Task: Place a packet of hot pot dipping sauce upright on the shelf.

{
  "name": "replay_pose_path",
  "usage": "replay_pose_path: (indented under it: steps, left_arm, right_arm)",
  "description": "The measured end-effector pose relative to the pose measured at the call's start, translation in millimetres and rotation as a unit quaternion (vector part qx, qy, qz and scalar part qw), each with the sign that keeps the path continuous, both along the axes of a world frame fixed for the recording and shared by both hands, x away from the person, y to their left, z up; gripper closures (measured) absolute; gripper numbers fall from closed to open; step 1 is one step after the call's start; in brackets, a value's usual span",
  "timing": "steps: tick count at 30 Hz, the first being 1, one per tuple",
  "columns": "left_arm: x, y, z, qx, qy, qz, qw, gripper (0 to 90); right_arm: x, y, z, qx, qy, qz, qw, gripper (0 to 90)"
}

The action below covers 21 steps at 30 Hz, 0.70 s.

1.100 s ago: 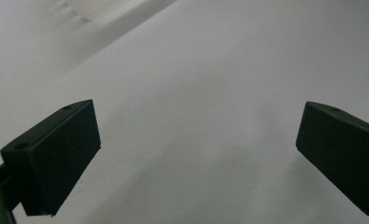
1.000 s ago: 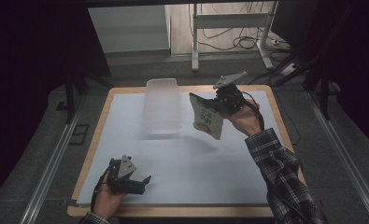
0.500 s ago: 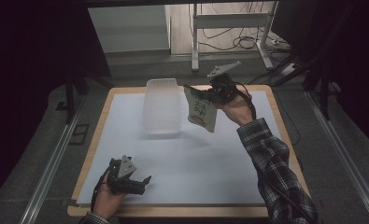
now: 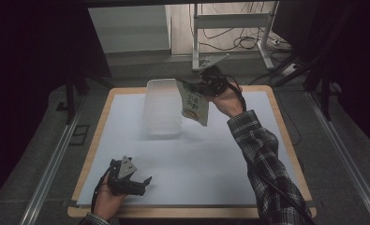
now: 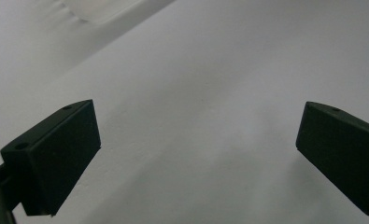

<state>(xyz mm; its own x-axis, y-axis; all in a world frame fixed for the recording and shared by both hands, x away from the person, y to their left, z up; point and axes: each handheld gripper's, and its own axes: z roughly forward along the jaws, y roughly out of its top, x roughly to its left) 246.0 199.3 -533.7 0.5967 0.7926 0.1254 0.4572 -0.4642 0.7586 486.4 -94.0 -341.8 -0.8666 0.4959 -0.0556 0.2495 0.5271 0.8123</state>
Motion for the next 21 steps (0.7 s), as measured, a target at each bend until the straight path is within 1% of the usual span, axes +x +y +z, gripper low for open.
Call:
replay_pose_path:
  steps: [7, 16, 21]
  left_arm:
    - [0.1, 0.0, 0.0, -0.001, 0.0, -0.001, 1.0, 0.0]
    - [0.1, 0.2, -0.1, -0.002, 0.0, -0.001, 1.0, 0.0]
    - [0.2, 0.1, -0.2, -0.002, 0.001, -0.002, 1.0, 0.0]
  right_arm:
    - [10.7, 11.2, 0.3, 0.005, 0.002, 0.001, 1.0, 89.1]
    - [21.6, 29.2, -2.4, 0.005, 0.003, 0.01, 0.9999, 89.0]
    - [26.2, 39.8, -6.7, -0.003, 0.002, 0.01, 0.9999, 89.0]
